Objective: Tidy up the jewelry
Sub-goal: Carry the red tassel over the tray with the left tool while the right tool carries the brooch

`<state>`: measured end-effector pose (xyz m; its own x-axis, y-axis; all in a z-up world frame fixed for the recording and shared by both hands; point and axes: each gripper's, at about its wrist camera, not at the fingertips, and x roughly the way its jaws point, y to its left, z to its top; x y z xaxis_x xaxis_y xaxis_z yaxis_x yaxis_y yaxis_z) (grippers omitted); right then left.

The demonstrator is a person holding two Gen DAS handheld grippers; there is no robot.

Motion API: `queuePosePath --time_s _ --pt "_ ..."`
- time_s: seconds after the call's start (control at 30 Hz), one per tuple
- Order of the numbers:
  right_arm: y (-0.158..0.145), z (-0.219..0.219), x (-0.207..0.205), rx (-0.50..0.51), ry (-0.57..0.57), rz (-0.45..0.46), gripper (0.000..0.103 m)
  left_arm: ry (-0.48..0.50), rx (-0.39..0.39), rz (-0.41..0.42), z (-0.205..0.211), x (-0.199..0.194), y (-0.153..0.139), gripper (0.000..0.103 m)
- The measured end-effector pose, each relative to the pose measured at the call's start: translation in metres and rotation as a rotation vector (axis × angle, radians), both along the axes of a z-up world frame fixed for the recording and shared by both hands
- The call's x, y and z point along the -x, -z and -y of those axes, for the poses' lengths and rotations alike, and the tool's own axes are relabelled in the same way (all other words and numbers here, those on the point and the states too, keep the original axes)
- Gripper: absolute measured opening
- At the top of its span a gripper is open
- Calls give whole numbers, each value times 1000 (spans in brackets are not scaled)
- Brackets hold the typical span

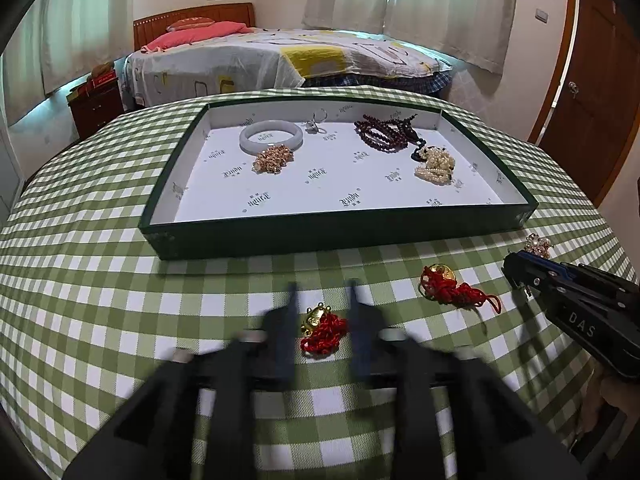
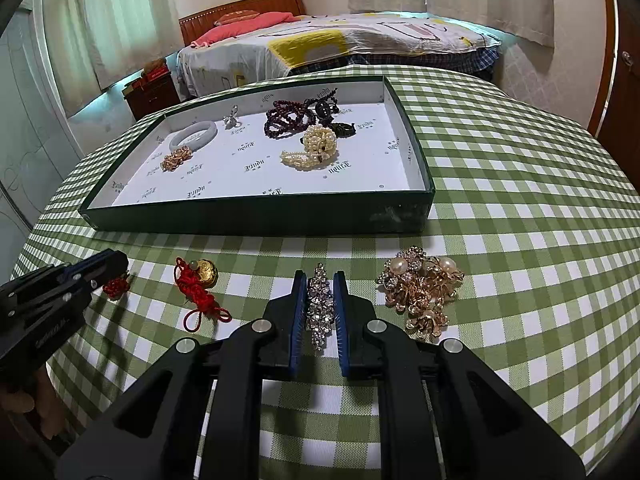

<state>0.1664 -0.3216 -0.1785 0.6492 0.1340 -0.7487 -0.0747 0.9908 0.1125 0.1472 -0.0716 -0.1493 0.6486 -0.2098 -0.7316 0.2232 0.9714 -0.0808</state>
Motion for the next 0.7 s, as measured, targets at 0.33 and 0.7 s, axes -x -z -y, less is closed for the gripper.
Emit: queuePosePath --time_s 0.33,0.7 --pt "0 0 0 1 0 0 14 12 -9 -7 0 8 2 43" --pt "0 0 0 0 -2 3 14 34 -5 -11 0 11 4 15"
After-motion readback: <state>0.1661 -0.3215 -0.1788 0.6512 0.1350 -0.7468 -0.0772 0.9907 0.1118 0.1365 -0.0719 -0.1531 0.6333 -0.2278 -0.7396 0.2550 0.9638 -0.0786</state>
